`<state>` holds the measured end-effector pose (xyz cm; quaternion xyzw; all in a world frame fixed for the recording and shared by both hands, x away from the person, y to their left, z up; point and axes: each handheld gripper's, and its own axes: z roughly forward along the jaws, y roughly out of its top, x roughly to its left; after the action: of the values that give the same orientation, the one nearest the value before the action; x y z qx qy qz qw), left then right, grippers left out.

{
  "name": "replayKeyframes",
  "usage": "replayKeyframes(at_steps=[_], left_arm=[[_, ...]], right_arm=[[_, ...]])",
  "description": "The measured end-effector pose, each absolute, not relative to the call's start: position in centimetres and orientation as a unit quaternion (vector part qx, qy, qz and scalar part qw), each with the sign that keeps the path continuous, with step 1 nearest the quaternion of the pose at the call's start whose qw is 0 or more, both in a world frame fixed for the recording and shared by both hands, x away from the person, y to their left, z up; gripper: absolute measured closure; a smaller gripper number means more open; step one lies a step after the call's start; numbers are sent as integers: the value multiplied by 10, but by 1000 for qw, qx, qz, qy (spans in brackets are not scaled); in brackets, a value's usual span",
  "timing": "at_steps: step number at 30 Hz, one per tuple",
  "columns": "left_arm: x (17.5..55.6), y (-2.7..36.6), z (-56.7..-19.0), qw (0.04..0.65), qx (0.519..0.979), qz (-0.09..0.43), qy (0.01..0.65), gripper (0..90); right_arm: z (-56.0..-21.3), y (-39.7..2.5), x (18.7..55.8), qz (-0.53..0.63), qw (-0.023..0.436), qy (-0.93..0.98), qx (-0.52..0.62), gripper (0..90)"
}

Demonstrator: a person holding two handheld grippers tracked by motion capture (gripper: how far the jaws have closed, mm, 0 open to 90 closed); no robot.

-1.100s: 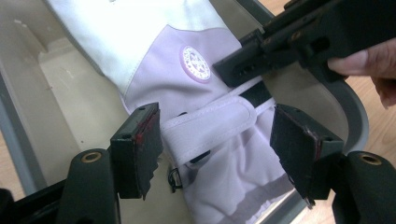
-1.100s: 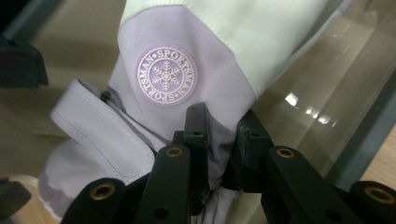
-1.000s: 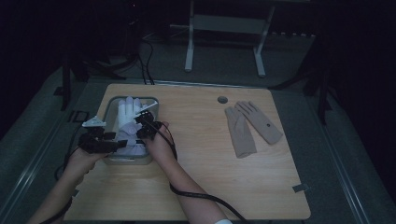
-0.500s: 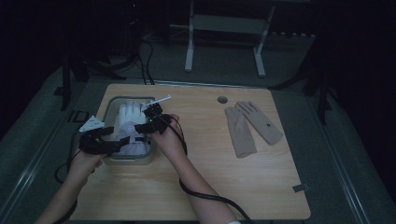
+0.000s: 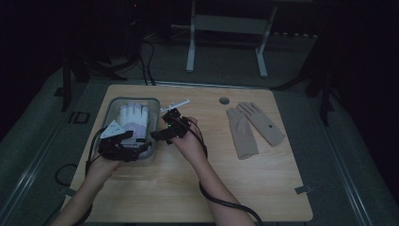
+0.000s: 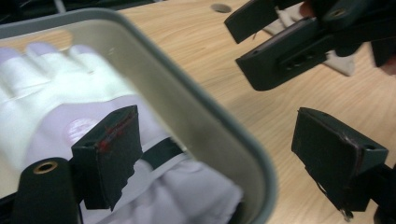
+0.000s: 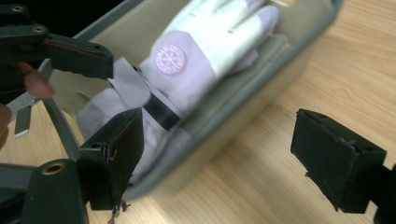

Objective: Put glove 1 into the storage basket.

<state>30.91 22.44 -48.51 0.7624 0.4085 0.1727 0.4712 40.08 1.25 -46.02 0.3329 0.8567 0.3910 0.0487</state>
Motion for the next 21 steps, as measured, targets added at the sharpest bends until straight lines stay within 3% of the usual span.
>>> replayKeyframes(at_steps=[21], left_arm=[[287,153,-488,513,786,117,323,161]], right_arm=[[-474,-90,391,394,88,842,358,157]])
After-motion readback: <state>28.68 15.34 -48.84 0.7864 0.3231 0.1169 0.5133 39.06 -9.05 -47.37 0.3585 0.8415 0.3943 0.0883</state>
